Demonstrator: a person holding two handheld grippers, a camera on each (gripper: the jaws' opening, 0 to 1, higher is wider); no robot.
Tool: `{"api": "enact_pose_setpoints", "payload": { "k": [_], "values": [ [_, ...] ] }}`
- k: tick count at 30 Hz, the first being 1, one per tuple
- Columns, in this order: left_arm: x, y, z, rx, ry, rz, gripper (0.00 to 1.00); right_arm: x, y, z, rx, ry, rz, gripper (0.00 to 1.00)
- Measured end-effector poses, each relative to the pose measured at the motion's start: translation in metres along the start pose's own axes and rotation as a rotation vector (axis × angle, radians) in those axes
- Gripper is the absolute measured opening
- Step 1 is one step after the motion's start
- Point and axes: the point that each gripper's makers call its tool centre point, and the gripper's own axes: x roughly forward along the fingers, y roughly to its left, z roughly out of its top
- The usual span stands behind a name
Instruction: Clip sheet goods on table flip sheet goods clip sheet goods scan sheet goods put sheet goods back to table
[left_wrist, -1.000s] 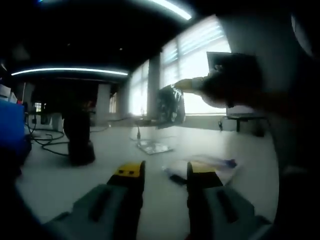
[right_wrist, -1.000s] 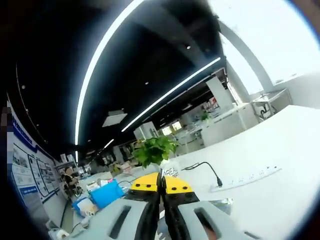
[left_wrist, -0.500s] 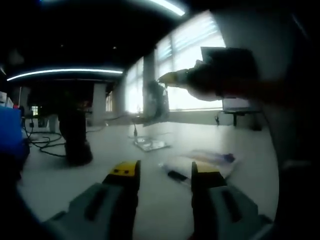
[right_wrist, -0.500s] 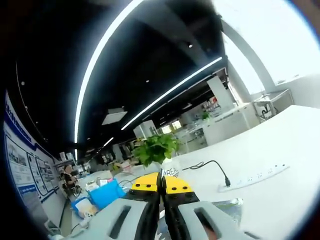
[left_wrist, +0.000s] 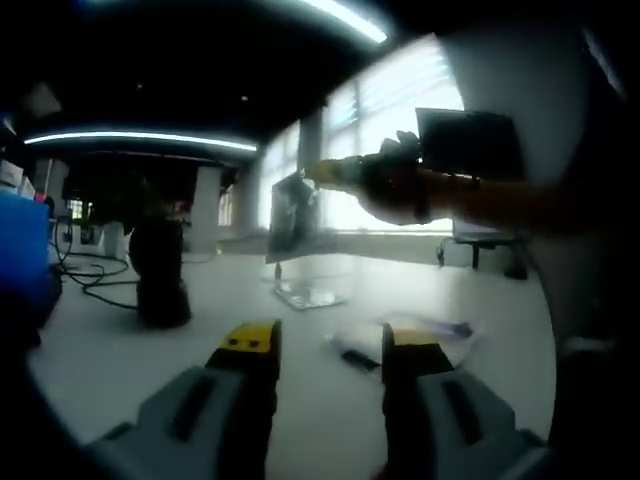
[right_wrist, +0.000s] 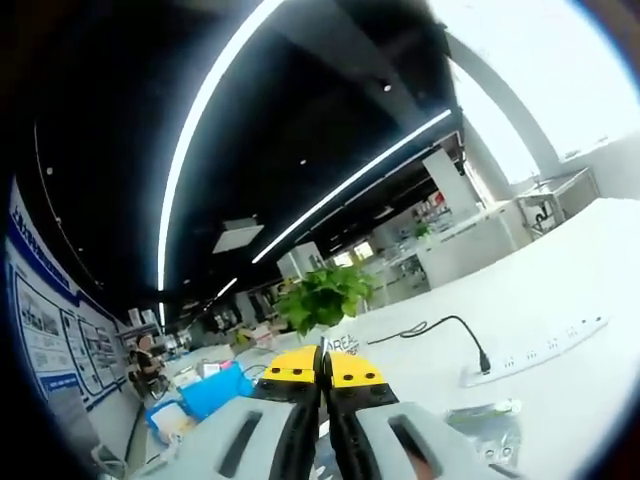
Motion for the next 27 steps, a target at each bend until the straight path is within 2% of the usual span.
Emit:
{"api": "enact_pose_setpoints", "payload": {
  "k": [5,14,23,27],
  "values": [
    [0.001,-0.001,-0.003,0.018,0.014,-0.003,0.33,0.006,-0.005,-0.006,0.007,-0.014,-0.026,0.00],
    [0.002,0.002,-0.004,0.011,0.018,0.014,0.33,0.010,-0.008,-0.008,-0.009,-0.016,-0.024,0.00],
    [0.001,0.002,-0.003,0.020,0.014,0.020,0.33,0.020,-0.018,-0.021,-0.003,-0.029,-0.051,0.00],
    [0.001,0.003,-0.003,0.019,0.013,0.025,0.33,0.020,-0.019,-0.018,-0.012,-0.028,-0.044,0.00]
  ]
}}
